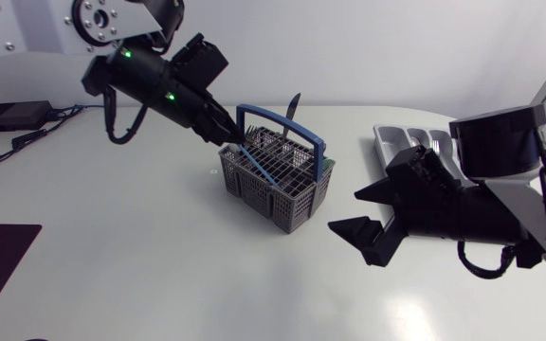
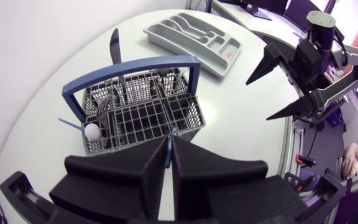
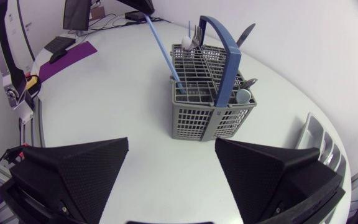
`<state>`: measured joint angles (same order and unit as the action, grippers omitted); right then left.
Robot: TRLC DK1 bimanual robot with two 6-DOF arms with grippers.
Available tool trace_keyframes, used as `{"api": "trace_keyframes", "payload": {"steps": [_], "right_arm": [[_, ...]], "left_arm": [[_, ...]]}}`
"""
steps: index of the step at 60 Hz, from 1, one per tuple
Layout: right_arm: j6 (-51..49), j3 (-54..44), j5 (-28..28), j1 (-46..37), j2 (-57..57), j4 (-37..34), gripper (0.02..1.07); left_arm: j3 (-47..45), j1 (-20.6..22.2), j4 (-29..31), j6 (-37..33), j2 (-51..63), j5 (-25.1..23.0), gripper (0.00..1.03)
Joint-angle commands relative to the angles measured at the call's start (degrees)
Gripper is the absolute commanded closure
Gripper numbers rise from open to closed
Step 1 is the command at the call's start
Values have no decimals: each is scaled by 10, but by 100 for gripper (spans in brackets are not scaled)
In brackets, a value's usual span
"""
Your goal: Unload the cutlery basket into the drawer organizer.
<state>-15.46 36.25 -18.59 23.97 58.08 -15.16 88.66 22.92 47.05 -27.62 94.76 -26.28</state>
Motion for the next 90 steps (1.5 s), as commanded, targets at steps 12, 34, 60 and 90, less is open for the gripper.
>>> {"api": "trace_keyframes", "payload": {"steps": [12,34,60,90], "right_arm": [[6,-6,7,13,-18,8,7],[-8,-25,24,37,-107,23,7],[-11,-14,24,100,-86,26,17],[1,-7,24,108,-32,30,63]], "left_arm": [[-7,-24,53,-28,-87,-1,88],[52,66,123,9,-97,-9,88],[92,148,136,34,11,-99,88],[99,157,136,36,21,-105,88]]}}
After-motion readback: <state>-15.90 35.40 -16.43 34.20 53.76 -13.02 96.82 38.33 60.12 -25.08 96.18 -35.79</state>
